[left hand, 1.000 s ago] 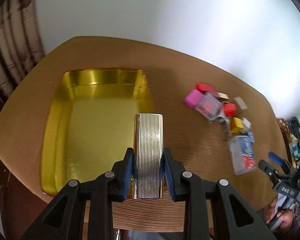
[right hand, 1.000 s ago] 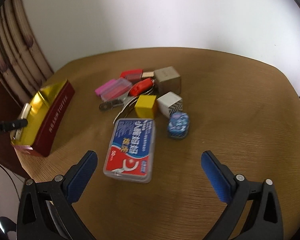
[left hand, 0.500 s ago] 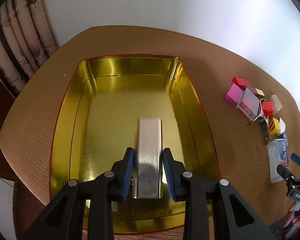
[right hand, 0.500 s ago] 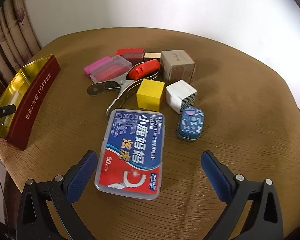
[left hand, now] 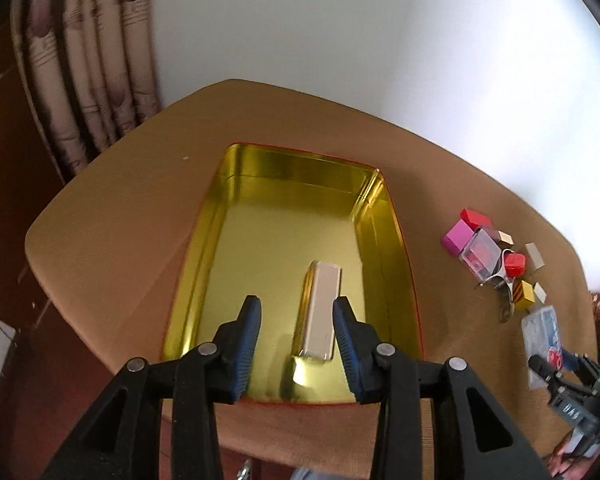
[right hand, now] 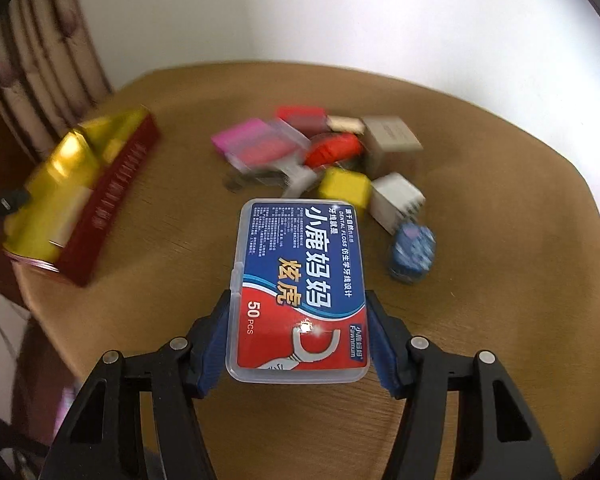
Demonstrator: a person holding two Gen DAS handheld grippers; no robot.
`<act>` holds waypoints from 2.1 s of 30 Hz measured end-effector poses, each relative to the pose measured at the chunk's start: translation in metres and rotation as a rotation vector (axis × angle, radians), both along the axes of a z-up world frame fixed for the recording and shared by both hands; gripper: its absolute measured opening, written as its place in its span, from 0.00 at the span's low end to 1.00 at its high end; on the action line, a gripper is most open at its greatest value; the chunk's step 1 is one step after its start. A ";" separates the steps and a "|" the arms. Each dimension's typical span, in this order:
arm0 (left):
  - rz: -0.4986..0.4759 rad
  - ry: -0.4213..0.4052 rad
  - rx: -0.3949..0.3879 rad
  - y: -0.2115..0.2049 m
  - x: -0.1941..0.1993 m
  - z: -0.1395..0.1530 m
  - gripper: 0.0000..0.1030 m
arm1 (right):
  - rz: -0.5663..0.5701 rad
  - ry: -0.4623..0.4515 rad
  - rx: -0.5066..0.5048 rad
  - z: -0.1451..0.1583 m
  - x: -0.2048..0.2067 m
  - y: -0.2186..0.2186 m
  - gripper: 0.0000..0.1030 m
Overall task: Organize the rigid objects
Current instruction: 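Carry the blue-and-red floss box into the tin and open the right tool, then reach the left tool to the pink block and grasp it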
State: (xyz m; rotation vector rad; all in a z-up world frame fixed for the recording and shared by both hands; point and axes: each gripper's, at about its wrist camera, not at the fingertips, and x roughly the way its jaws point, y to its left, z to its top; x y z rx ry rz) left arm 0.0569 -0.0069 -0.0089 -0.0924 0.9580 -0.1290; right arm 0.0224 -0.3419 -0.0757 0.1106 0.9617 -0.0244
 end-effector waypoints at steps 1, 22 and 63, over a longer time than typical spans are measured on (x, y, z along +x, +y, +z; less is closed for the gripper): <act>0.002 -0.001 -0.002 0.004 -0.004 0.000 0.37 | 0.023 -0.014 0.021 0.010 0.002 0.006 0.56; 0.057 -0.017 0.009 0.041 -0.033 -0.018 0.37 | 0.364 0.106 0.108 0.007 0.208 0.218 0.56; -0.453 0.061 0.005 -0.155 0.018 0.012 0.37 | -0.268 -0.129 -0.109 -0.042 -0.068 -0.172 0.91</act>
